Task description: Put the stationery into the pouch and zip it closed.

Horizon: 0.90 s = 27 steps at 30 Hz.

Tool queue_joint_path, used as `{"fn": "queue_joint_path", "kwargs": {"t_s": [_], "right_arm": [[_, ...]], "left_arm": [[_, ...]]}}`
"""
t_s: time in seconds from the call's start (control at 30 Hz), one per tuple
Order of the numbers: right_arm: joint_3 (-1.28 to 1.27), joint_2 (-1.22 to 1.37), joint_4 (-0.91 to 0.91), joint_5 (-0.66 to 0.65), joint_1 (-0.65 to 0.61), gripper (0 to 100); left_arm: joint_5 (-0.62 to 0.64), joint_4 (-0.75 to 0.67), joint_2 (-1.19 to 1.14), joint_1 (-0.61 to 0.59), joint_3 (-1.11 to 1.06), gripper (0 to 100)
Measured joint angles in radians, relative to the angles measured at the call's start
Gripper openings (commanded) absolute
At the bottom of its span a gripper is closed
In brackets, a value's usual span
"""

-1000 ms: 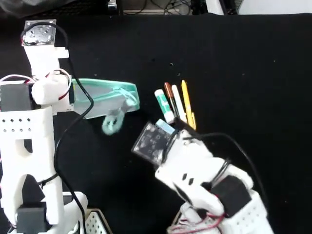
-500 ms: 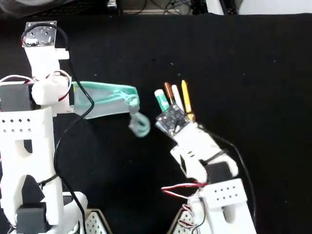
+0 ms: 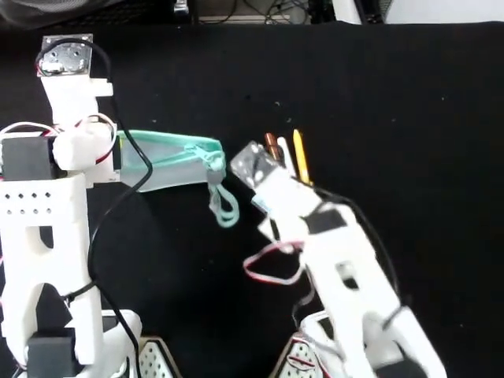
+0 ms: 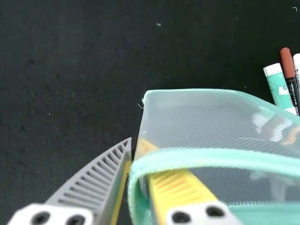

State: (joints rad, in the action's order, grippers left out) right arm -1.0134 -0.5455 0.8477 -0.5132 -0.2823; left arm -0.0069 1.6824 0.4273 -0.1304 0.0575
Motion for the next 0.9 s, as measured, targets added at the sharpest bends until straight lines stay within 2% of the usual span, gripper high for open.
{"fn": "queue_joint_path", "kwargs": {"t_s": [0.3,0.47,0.67,0.9], "right_arm": [[0.186,0.365,-0.005,-0.002,0.000,22.4],[0.196,0.419,-0.009,-0.060,0.000,16.3],[0.196,0.443,-0.012,-0.069,0.000,1.9],[0.192,0.443,-0.012,-0.069,0.000,1.2]], "left_arm": [[0.002,0.000,0.000,0.000,0.000,3],[0.002,0.000,0.000,0.000,0.000,3],[0.002,0.000,0.000,0.000,0.000,3],[0.002,0.000,0.000,0.000,0.000,3]]}}
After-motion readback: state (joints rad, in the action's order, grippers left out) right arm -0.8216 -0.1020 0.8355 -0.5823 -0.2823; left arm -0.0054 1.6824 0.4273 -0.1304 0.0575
